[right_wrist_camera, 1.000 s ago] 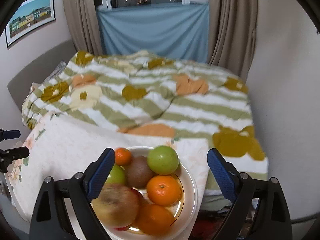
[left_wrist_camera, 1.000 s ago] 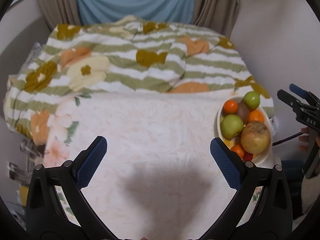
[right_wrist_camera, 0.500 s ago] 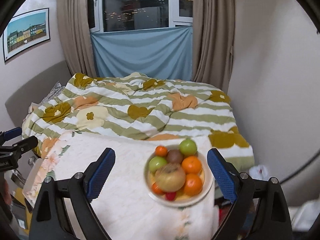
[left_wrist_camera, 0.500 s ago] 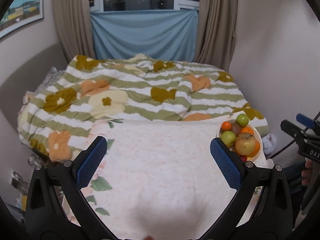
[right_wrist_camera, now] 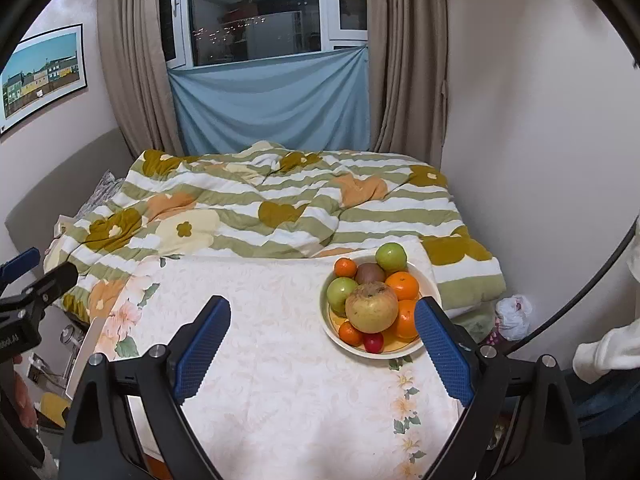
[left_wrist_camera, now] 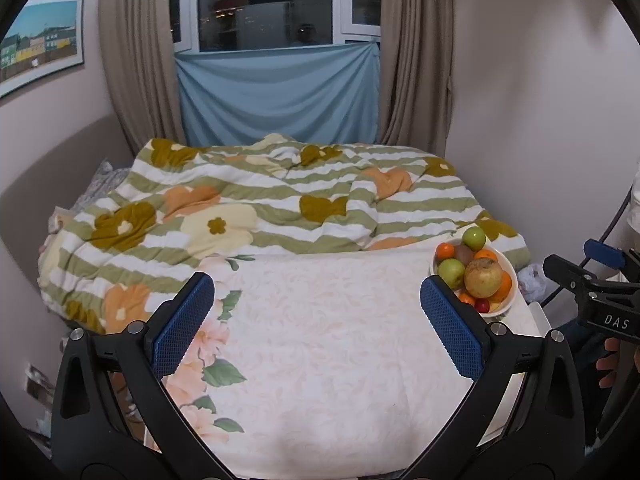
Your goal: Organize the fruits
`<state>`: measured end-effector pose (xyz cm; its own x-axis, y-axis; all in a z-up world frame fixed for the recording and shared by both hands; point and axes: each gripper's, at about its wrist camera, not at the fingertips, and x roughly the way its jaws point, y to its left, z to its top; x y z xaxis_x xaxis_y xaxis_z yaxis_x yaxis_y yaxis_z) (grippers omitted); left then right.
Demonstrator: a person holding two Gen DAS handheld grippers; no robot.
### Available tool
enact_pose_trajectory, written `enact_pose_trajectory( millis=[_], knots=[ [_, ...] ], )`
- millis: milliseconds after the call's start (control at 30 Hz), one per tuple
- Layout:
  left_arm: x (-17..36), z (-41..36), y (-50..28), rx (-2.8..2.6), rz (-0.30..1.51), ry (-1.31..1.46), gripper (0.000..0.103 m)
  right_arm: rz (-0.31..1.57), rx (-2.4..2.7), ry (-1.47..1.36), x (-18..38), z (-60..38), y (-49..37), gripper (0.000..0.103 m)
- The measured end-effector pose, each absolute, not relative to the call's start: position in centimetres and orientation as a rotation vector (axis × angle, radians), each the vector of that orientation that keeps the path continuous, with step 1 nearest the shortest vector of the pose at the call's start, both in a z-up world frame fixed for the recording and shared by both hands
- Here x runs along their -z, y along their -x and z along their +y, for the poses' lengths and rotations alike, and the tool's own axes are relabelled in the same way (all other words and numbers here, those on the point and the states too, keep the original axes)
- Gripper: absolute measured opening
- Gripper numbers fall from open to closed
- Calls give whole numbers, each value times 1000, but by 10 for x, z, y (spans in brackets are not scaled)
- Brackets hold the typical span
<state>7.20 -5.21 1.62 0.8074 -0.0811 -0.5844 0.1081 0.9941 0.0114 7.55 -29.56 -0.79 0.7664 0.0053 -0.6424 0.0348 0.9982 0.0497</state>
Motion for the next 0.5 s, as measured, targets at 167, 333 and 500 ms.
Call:
enact_pose_trajectory(
  millis=[167, 333, 500],
  knots=[
    [-17, -48, -69, 109, 618, -49, 103, 693, 31, -60, 8, -292, -72, 91],
    [-16, -46, -68, 112, 621, -53, 103, 692, 31, -57, 8, -291, -71, 91],
    [-14, -47, -70, 113, 622, -53, 103, 691, 37, -64, 8, -289, -71, 91]
  ],
)
